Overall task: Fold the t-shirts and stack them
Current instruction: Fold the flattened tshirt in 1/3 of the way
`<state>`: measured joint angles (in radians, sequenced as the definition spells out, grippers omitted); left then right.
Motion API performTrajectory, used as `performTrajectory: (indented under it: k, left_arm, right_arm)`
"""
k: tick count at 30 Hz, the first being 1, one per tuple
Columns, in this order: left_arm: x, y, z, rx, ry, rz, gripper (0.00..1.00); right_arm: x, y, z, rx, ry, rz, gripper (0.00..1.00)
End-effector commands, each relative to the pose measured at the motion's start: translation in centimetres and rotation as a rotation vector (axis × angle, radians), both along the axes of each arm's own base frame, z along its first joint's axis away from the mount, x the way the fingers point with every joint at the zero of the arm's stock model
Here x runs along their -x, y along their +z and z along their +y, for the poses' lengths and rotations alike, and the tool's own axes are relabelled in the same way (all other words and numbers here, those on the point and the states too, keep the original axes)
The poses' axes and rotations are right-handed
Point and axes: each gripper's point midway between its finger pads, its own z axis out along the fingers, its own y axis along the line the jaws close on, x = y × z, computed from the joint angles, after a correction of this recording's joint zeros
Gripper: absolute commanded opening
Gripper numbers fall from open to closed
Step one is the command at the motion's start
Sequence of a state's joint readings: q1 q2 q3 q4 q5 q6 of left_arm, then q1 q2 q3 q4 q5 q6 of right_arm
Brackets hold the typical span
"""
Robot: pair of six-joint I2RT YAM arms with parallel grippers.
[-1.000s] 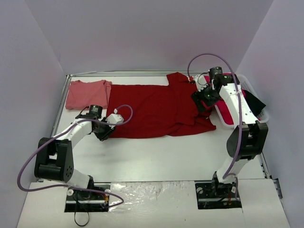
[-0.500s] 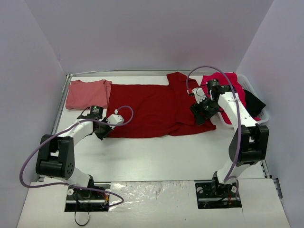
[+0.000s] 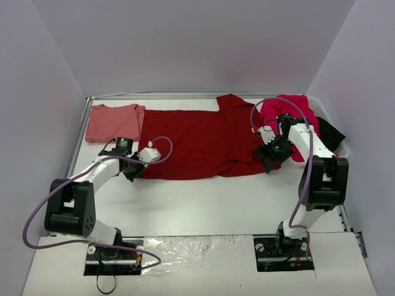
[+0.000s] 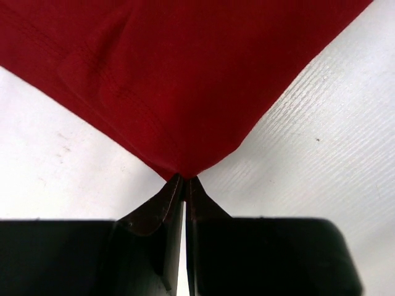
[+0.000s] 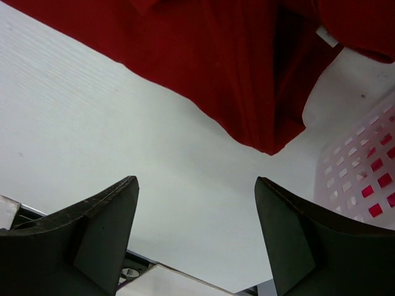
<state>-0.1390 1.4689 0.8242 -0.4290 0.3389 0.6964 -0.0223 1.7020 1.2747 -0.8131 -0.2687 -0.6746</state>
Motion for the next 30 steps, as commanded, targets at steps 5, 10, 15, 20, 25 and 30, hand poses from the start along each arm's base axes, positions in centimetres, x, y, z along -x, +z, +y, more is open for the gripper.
performTrajectory:
  k: [5,10,15,20,25,30]
  left_arm:
    - [0.5,2.5,0.3,0.008,0.012,-0.058,0.02]
    - [0.7,2.8,0.5,0.006,0.018,-0.066,0.02]
    - [1.0,2.3,0.6,0.005,0.022,-0.048,0.03]
    - [1.4,1.9,0.5,0.01,0.022,-0.037,0.02]
    - [1.5,1.7,0.5,0.013,0.023,-0.032,0.02]
    - [1.8,2.6,0.8,0.011,0.024,-0.045,0.02]
  right_arm:
    - [1.8,-2.3,-1.7,-0.024,0.011,0.101,0.72]
    - [1.5,-4.8,-2.3,-0.055,0.013,0.163,0.72]
    - [0.3,-5.2,-2.1,-0.083,0.024,0.15,0.72]
    - [0.4,-6.1,-2.1,-0.085,0.023,0.174,0.72]
    - [0.8,-6.7,-1.8,-0.099,0.018,0.187,0.7]
    - [0.2,-6.6,-1.7,-0.103,-0.001,0.174,0.56]
